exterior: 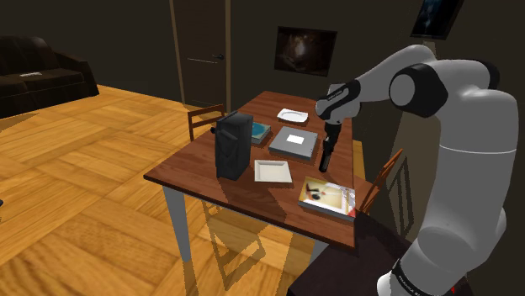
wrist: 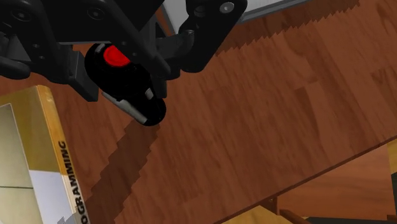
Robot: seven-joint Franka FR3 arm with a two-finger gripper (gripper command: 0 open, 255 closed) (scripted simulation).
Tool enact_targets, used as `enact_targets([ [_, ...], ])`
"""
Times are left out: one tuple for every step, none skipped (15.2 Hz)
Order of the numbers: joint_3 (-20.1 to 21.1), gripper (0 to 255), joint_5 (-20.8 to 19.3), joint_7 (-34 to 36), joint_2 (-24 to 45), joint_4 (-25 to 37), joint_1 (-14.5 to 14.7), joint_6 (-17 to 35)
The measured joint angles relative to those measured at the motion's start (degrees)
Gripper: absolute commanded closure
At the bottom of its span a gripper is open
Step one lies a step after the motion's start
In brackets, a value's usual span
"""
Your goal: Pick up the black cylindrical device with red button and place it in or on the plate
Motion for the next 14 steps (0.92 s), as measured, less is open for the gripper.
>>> enact_targets([
  [-0.1, 255, -0.3, 0.1, -0.6, 0.0, 0.1, -0.5],
  [-0.2, 255, -0.5, 0.2, -1.0, 0.2, 0.2, -1.2],
  [-0.3, 255, -0.6, 0.3, -1.5, 0.4, 0.3, -1.8],
  [-0.4, 255, -0.9, 0.4, -2.0, 0.5, 0.3, -2.4],
  [-0.4, 255, -1.0, 0.4, -2.2, 1.0, 0.4, -3.0],
  [-0.5, 255, -1.0, 0.3, -2.3, 1.6, 0.3, -3.7],
  [-0.5, 255, -1.2, 0.5, -2.8, 1.9, 0.4, -4.5],
  [-0.6, 255, -1.5, 0.6, -3.5, 1.9, 0.5, -5.1],
  [-0.7, 255, -1.7, 0.6, -3.8, 2.2, 0.6, -5.7],
  [-0.8, 255, -1.8, 0.6, -4.1, 2.6, 0.6, -6.4],
  [-0.8, 255, -2.0, 0.7, -4.5, 2.8, 0.6, -7.0],
  [-0.8, 255, -2.1, 0.8, -4.8, 3.4, 0.7, -7.8],
  [-0.8, 255, -2.2, 1.0, -5.1, 3.9, 0.8, -8.6],
  [-0.9, 255, -2.2, 0.9, -5.2, 4.2, 0.8, -9.0],
])
